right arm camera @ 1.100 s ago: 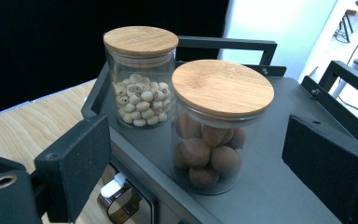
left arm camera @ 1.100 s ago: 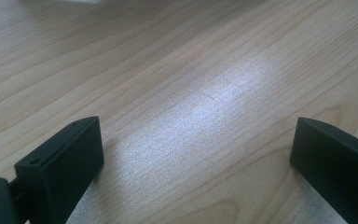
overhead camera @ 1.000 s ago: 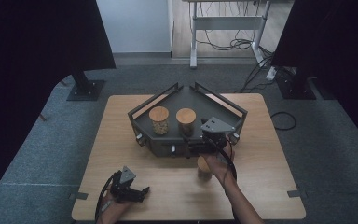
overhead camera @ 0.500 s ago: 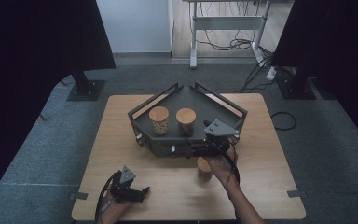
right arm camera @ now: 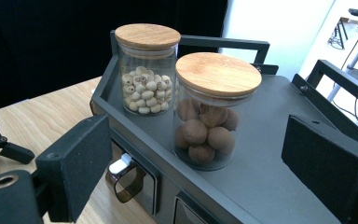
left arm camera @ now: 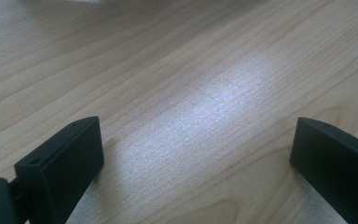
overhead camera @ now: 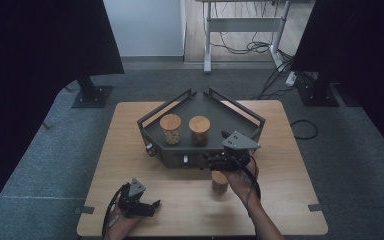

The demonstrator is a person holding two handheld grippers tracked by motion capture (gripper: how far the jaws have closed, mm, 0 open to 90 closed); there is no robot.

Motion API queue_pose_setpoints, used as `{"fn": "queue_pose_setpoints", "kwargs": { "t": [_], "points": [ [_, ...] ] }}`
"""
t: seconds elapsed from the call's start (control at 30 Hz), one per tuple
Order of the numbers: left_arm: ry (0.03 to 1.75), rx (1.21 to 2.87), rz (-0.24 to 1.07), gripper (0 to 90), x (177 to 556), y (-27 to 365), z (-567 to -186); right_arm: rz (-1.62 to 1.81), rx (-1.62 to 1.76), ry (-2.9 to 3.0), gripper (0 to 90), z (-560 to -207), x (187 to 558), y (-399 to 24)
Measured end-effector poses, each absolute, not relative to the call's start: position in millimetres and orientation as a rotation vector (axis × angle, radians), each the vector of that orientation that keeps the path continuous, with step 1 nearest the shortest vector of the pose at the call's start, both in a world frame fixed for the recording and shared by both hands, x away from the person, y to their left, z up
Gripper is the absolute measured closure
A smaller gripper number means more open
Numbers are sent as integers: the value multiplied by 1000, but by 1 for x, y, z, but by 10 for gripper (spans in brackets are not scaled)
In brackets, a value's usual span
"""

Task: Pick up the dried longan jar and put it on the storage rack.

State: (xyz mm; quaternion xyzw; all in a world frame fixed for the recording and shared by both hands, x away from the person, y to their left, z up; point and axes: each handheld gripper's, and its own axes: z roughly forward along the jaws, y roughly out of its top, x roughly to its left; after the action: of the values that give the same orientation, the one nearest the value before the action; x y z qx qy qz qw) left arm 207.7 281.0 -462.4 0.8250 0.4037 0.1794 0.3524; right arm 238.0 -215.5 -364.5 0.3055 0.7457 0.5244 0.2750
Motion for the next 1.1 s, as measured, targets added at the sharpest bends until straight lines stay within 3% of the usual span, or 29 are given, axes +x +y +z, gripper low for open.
{"fn": "queue_pose_setpoints", "kwargs": {
  "t": [1.1],
  "points": [
    [1047,2133,467,24,207,280,-462,1387,822,2010,82,-374,217,-231]
  ]
}}
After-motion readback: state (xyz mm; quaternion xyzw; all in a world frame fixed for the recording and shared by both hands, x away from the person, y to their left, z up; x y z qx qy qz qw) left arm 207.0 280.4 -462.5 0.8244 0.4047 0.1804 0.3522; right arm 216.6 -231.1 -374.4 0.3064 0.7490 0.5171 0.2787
